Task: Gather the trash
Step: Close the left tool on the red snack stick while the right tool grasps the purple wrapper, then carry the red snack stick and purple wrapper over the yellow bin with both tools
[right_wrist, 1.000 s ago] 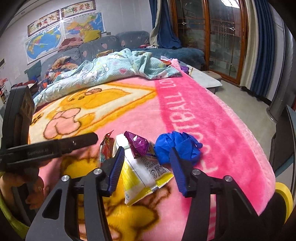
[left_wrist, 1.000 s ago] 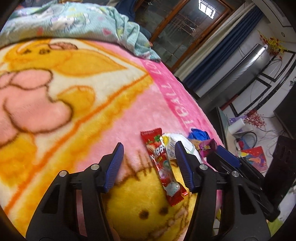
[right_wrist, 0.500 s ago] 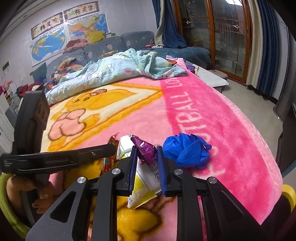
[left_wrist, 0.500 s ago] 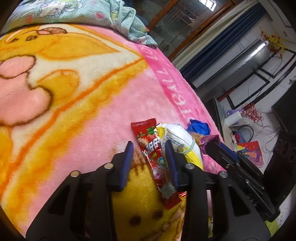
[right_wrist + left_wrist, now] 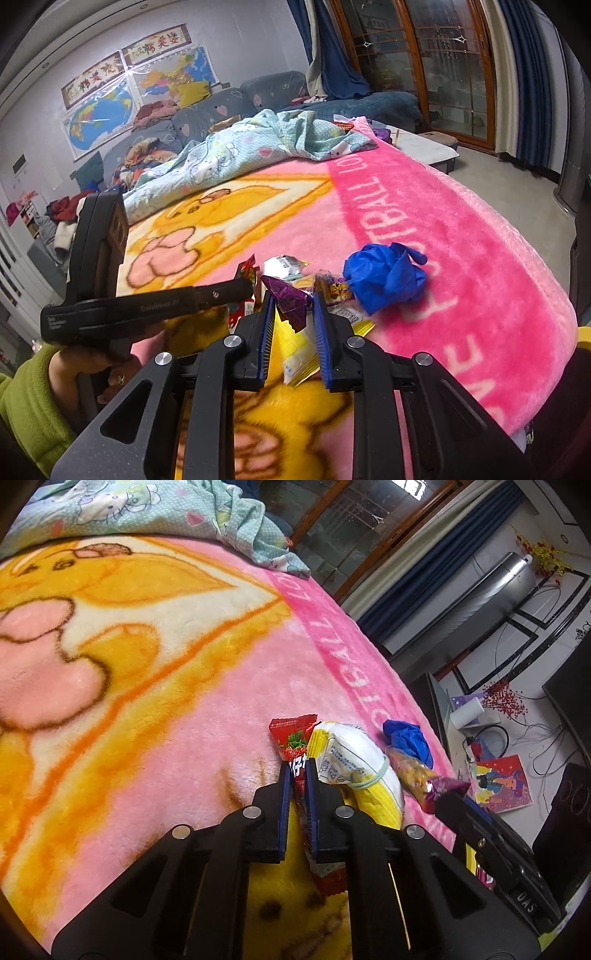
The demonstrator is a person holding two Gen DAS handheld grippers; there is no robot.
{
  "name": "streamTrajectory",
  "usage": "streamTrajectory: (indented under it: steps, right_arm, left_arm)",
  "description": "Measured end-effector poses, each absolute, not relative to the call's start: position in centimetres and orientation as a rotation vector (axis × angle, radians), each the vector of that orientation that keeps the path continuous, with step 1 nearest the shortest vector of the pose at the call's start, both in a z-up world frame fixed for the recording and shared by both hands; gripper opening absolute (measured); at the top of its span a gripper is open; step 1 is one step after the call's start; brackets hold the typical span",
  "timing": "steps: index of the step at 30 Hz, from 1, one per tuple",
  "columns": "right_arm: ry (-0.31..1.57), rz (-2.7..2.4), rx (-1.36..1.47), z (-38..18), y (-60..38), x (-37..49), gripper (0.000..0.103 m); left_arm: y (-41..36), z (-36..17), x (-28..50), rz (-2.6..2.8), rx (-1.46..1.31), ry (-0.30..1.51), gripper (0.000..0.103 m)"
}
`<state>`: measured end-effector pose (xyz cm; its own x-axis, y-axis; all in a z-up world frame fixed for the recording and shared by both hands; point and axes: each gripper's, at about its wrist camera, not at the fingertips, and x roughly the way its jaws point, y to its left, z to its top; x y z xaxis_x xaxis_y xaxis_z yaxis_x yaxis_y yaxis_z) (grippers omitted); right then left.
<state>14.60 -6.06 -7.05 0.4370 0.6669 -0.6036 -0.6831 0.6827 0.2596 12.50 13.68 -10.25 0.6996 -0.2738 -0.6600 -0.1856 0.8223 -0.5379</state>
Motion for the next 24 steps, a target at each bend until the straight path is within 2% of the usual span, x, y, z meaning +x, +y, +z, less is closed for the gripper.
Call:
streamTrajectory:
  steps: [24]
  right_arm:
    - [0.692, 0.831, -0.020, -4.4, -8.4, 12.8, 0.020]
  left_arm:
    - [10.6, -4.2, 10.5, -0.064, -0.475, 0.673, 0.004]
